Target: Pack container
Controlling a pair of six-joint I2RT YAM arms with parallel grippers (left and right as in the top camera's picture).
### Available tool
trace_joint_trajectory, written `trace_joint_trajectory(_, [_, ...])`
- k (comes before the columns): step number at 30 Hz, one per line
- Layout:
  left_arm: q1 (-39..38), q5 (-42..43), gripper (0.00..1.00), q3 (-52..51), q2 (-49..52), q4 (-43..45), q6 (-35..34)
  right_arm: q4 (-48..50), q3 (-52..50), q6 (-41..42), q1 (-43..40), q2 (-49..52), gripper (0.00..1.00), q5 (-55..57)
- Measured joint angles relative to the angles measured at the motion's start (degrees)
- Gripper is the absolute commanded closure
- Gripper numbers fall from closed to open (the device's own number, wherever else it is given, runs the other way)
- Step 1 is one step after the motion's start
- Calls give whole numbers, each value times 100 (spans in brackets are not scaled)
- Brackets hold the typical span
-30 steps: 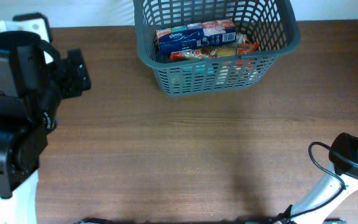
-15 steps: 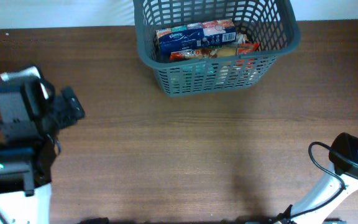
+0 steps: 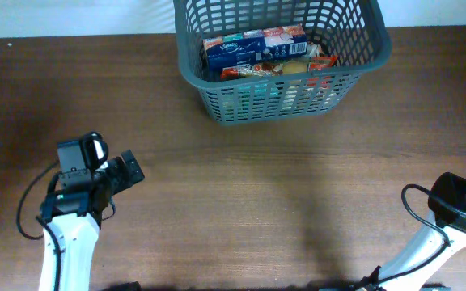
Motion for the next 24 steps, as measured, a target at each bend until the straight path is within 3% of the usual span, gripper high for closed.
trace_joint_trajectory(24, [0,90,1,-28,393,-92,-24,0,0,2,0,0,1,0])
